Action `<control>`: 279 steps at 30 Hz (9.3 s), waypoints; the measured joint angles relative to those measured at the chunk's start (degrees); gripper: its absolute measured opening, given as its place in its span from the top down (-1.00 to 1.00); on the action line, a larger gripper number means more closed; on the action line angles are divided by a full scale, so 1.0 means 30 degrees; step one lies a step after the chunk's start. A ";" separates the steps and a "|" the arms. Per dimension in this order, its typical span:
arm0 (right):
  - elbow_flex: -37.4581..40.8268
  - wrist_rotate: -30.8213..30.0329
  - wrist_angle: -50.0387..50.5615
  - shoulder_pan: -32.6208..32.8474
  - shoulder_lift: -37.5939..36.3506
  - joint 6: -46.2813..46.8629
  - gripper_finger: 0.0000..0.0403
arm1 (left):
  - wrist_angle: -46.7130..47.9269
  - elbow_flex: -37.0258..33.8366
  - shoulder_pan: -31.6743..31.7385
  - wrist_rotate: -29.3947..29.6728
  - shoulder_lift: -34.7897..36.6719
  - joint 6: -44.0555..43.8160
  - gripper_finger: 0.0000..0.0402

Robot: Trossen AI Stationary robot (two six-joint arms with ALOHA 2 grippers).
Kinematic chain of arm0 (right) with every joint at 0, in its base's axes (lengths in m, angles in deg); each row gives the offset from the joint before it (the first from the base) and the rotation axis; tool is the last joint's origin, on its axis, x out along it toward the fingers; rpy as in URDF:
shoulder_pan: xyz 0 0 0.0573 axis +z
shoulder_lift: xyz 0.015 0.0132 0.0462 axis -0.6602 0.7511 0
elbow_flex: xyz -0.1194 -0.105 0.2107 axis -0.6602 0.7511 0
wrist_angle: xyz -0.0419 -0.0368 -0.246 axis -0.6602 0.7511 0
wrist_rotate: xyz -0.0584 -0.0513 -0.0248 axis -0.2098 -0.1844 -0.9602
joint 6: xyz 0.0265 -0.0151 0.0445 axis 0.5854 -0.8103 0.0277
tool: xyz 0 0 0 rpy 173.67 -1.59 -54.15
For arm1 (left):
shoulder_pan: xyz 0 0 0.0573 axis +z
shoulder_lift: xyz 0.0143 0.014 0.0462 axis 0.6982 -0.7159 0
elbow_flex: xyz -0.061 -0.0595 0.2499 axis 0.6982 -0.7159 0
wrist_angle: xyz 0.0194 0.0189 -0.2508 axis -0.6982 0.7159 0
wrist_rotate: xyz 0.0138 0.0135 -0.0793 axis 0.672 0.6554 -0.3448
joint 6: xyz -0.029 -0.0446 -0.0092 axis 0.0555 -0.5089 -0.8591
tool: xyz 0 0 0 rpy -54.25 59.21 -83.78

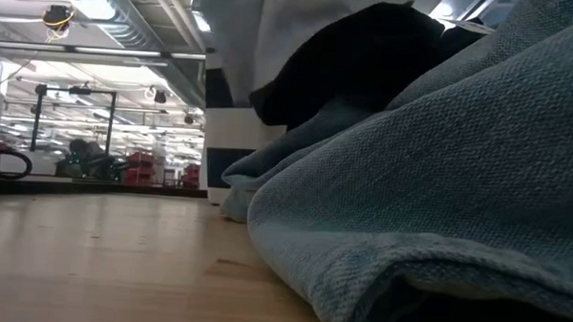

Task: Sort clothes
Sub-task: Put the gray shorts into the blue bin, then put the black shorts into the blue bin

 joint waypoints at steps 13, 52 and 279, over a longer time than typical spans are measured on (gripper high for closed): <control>0.0007 -0.2675 -0.0032 -0.1428 -0.2728 -0.0553 0.86 | -0.0007 0.0001 -0.0001 -0.0002 0.0000 -0.0002 0.71; 0.0000 0.1712 0.1923 -0.8855 -0.3963 -0.0299 -0.09 | 0.0106 0.0003 0.0002 0.0000 -0.0003 0.0009 0.71; -0.0461 -0.2563 0.6214 0.1071 -0.0149 0.3809 0.89 | 0.0131 0.0003 0.0000 0.0000 -0.0007 -0.0131 0.71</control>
